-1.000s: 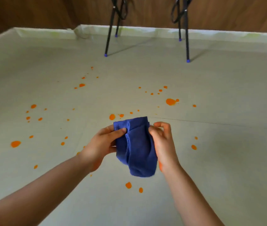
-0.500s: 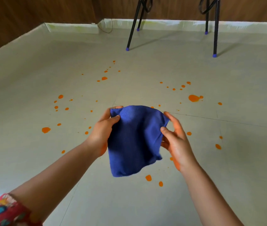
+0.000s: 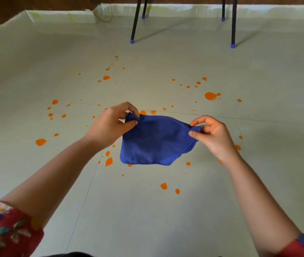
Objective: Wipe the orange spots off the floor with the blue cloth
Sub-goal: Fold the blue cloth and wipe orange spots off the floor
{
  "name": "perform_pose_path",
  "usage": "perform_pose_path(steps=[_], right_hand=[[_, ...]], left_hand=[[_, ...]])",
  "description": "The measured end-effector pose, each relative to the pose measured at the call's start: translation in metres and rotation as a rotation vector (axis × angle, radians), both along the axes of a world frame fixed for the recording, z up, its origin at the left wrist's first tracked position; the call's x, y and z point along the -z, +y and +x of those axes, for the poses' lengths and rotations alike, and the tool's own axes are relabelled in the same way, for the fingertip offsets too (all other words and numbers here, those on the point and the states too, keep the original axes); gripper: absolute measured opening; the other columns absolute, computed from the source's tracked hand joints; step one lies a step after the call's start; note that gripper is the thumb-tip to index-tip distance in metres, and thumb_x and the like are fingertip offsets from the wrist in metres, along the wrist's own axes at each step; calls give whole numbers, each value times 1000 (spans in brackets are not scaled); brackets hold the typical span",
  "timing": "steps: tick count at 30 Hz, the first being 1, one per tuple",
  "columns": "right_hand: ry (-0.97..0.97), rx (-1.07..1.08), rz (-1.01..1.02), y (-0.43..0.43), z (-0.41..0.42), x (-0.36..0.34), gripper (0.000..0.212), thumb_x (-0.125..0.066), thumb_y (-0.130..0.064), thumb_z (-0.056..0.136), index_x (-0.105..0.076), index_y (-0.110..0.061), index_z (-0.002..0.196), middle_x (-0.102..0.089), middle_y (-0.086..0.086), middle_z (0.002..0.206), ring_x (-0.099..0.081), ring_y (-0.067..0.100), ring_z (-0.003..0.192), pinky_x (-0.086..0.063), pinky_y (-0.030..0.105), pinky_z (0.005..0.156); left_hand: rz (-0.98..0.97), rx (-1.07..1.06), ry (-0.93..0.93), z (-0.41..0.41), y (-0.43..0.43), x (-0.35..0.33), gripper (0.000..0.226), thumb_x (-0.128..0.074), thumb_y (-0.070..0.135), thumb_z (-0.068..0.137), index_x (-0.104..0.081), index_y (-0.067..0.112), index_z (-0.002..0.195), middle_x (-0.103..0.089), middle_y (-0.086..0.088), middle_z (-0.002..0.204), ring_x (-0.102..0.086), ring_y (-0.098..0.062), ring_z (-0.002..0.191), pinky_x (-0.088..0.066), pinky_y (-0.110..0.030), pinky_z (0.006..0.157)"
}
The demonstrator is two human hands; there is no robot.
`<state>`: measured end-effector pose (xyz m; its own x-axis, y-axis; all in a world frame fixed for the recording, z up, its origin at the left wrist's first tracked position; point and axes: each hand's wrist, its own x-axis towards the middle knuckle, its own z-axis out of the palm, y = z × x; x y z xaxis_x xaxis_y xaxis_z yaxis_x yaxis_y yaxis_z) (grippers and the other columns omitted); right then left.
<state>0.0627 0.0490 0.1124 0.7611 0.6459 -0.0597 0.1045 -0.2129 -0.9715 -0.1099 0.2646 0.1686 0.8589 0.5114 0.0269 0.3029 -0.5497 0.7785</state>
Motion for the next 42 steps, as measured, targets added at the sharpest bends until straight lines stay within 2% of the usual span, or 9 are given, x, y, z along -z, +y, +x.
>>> perform_pose_path(steps=[5, 10, 18, 23, 27, 33, 35, 38, 42], right_hand=[[-101, -65, -72, -22, 9, -4, 38, -62, 12, 80, -73, -24, 77, -75, -3, 81, -67, 13, 80, -49, 27, 80], [0, -87, -131, -41, 6, -10, 32, -65, 14, 77, -73, -16, 72, -72, -12, 66, -63, -2, 64, -44, 8, 64], [-135, -61, -334, -40, 3, -6, 19, -77, -5, 68, -77, -24, 69, -75, -12, 80, -69, 12, 92, -52, 32, 85], [-143, -77, -432, -39, -2, -4, 26, -77, -1, 67, -75, -27, 64, -72, -20, 78, -69, 7, 85, -52, 24, 77], [61, -9, -263, -60, 7, -7, 33, -73, 13, 69, -72, -20, 66, -73, -12, 74, -66, 1, 68, -47, 8, 67], [40, -102, -397, -95, 8, 5, 38, -73, 17, 64, -64, -18, 74, -67, -2, 77, -60, 15, 70, -49, 26, 71], [96, -200, -432, -104, 4, 10, 42, -68, 20, 67, -66, -18, 86, -67, -3, 85, -61, 9, 70, -49, 23, 72], [60, -163, -483, -115, 1, 18, 34, -67, 15, 73, -67, -19, 76, -67, -6, 76, -60, -2, 62, -46, 18, 69], [-77, 87, -462, -126, 9, 30, 32, -69, 9, 72, -62, -22, 65, -63, -7, 69, -56, 16, 72, -41, 28, 73]], left_hand=[[110, 125, 104, 3, -11, 15, 23, -61, 2, 78, -56, 24, 78, -58, 2, 62, -34, -14, 48, -29, -15, 44], [148, 194, 114, 8, -16, 17, 37, -56, -2, 79, -71, 30, 91, -69, 8, 80, -55, -7, 67, -40, -11, 59], [314, 34, 20, 16, -29, 15, 19, -70, 10, 71, -71, 29, 75, -65, 16, 67, -61, -5, 69, -43, -10, 54], [363, 21, -59, 18, -31, 13, 15, -77, 14, 69, -66, 24, 70, -65, 11, 69, -62, -11, 67, -50, -28, 59], [236, 103, -54, 16, -25, 19, 23, -80, 10, 67, -61, 25, 66, -64, 13, 76, -59, -1, 74, -41, -10, 61], [-90, 294, -39, 31, -42, 26, 28, -77, -9, 68, -64, 16, 69, -63, 5, 73, -57, -2, 67, -45, -12, 69], [-93, 361, -10, 41, -44, 25, 30, -77, -9, 68, -64, 17, 70, -62, 11, 73, -57, -3, 69, -48, -15, 69], [-47, 432, 50, 54, -51, 33, 33, -77, -7, 67, -63, 21, 76, -65, 13, 75, -60, -6, 73, -52, -24, 71], [129, 386, 101, 68, -66, 57, 41, -71, 0, 66, -61, 29, 93, -62, 10, 82, -58, -17, 74, -50, -34, 69]])
